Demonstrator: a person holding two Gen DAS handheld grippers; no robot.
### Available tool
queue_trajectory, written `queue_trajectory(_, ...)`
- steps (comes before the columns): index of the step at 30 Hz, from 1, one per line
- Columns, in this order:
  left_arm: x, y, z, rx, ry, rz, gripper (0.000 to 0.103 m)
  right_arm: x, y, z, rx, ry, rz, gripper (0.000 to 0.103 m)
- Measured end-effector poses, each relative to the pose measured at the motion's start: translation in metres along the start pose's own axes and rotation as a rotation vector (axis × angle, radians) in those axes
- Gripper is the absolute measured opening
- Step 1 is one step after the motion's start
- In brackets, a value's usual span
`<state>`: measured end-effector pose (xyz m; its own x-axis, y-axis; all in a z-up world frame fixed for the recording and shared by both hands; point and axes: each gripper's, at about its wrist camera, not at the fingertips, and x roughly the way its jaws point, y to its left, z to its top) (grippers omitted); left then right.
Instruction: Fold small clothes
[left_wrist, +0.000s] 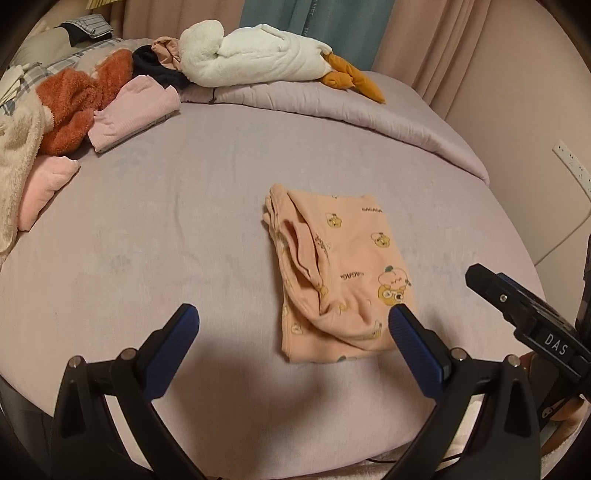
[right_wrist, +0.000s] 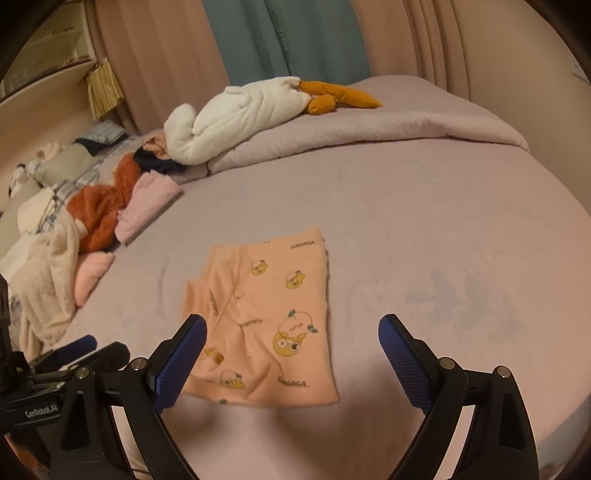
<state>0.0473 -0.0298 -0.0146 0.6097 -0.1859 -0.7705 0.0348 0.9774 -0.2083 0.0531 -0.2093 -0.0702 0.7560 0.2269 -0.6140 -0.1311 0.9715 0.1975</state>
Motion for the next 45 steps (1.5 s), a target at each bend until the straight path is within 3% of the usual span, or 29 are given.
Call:
queue_trajectory(12, -0.001, -0.004, -0.011, 0.034, 0.013, 0.018, 0.103, -0.003, 0.011, -0.008, -0.056, -0.013, -0.07, 0.094)
queue_trajectory(45, -0.011, -0.009, -0.014, 0.049, -0.013, 0.015, 0.102, 0.001, 0.018, -0.015, -0.07, 0.002, -0.108, 0.094)
